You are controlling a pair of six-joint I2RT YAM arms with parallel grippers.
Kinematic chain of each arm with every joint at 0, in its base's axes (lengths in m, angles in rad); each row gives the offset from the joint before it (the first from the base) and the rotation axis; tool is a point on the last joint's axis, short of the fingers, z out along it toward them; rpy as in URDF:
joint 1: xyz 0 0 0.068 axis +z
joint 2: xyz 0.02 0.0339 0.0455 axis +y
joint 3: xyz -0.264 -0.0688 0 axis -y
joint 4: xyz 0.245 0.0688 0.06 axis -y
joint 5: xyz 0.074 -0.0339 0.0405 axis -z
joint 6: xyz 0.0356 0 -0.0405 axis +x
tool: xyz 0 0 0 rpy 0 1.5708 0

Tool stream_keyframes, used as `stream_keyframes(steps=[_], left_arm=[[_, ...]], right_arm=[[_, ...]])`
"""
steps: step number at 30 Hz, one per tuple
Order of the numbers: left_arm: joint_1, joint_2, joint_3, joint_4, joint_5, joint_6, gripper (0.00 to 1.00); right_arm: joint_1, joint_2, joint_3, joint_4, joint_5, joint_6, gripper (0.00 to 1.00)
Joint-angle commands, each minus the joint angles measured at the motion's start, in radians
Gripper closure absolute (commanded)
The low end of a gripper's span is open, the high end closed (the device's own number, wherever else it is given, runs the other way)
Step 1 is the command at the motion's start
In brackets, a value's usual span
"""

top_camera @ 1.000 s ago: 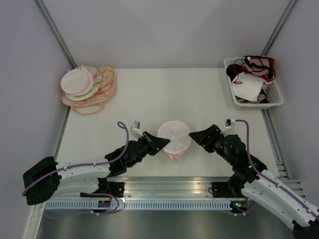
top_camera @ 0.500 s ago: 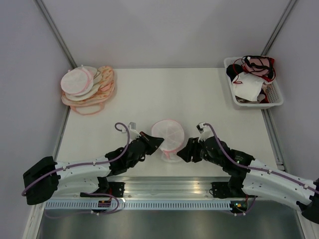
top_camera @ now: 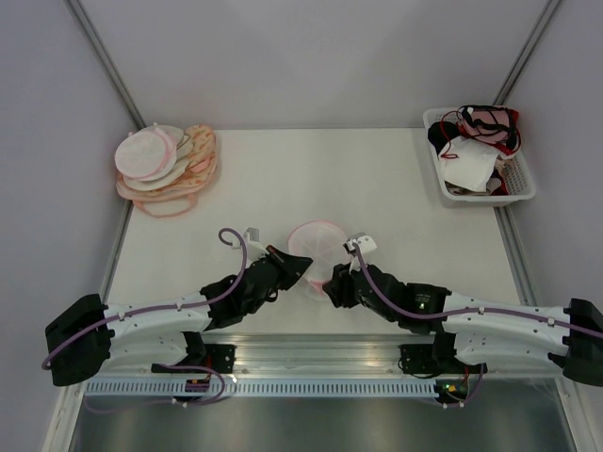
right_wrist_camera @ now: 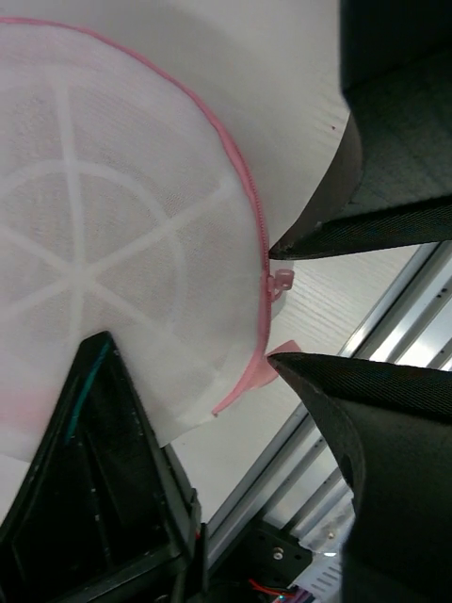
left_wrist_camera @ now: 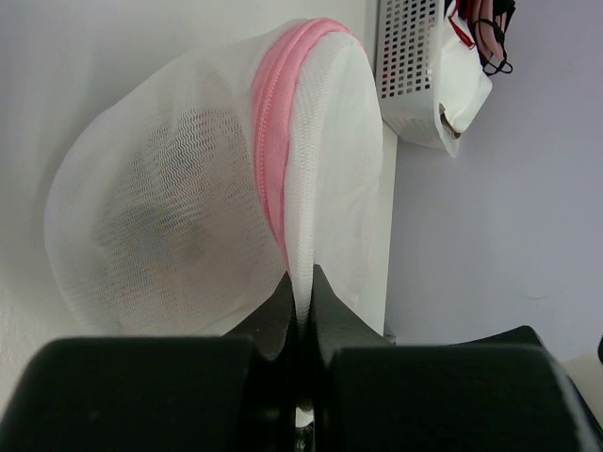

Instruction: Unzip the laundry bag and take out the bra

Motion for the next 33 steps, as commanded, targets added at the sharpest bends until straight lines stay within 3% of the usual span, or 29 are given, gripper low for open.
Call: stream_keyframes(steps=[1,3,14,20,26,29,33], left_arm=[[-0.005,-0.021,0.002,0.019,0.011,-0.045,0.98],[-0.005,-0.024,0.002,0.027,0.017,-0.043,0.98],[-0.005,-0.060,-0.009,0.028,0.047,-0.028,0.98],[-0.005,-0.093,-0.033,0.007,0.064,-0.016,0.98],[-0.004,-0.228,-0.067,-0.140,0.067,0.030,0.98],[-0.002,-0.336,-0.101,-0.159,0.084,0.102,0.98],[-0.001,-0.423,-0.108,-0.145,0.173,0.354,0.98]], right_arm=[[0.013,0.048,0.057,0.060,0.111,-0.051,0.51],[0.014,0.070,0.060,0.064,0.134,-0.057,0.54],[0.063,0.051,0.061,0.011,0.283,-0.057,1.00],[0.064,0.013,0.069,-0.080,0.323,-0.046,1.00],[0.064,-0.025,0.089,-0.221,0.378,-0.012,0.99],[0.064,-0.050,0.083,-0.250,0.403,-0.012,0.99],[0.064,-0.070,0.080,-0.265,0.421,-0.023,1.00]])
